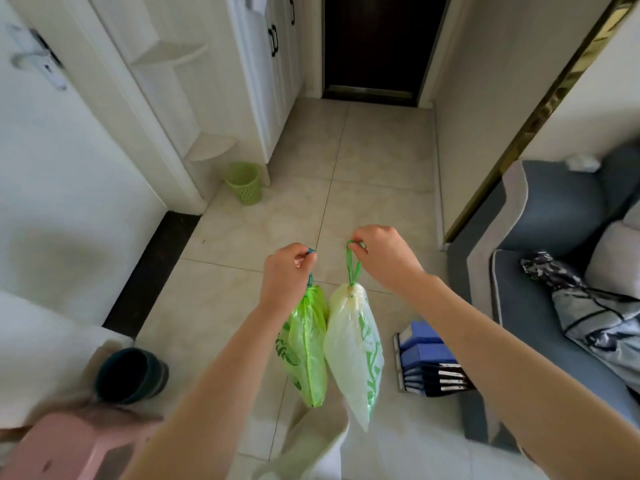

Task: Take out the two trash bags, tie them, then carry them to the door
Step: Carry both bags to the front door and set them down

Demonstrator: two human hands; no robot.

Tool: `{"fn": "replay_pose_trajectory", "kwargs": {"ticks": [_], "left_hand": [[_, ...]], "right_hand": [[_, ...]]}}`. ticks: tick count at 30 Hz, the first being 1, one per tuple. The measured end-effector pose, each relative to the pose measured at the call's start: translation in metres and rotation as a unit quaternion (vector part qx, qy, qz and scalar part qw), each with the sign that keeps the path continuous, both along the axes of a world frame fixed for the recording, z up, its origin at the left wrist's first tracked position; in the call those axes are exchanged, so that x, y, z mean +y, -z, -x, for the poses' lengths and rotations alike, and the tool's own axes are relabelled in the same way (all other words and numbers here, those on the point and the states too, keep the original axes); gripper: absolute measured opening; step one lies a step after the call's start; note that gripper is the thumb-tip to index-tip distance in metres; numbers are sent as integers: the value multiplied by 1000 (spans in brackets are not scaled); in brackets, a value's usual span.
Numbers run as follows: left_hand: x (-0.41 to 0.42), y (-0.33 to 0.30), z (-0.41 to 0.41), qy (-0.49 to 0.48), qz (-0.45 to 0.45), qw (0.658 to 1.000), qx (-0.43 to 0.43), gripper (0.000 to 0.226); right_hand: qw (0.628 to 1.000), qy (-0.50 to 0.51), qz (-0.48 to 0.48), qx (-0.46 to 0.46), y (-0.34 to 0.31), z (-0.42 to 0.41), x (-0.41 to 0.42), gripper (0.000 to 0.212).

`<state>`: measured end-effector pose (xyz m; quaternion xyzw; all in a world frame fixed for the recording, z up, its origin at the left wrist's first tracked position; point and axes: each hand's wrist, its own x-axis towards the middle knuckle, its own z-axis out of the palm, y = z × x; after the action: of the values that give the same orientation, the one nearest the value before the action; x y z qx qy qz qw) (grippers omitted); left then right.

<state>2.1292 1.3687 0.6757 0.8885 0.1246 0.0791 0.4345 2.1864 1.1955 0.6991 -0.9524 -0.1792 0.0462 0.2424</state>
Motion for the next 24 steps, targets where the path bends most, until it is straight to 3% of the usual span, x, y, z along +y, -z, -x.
{"fn": "replay_pose_trajectory", "kwargs": {"ticks": [13,15,16,18,24], "left_hand": [[-1,-17,-307,101,-4,995,-10,12],[-17,-6,-440,78,1,997,-3,12],[-14,-9,-446,76,-9,997,-5,12],[-29,-17,-538,56,-7,998,2,13],[-21,-11,-545,46,-18,999,-13,13]], "right_hand": [[995,87,57,-11,-19,-290,1,21],[994,104,44,-8,-11,-426,-13,22],[994,96,45,-5,-15,-428,-13,22],[995,89,33,-11,-22,-524,-24,21],[998,55,4,-10,-11,-536,-22,22]]}}
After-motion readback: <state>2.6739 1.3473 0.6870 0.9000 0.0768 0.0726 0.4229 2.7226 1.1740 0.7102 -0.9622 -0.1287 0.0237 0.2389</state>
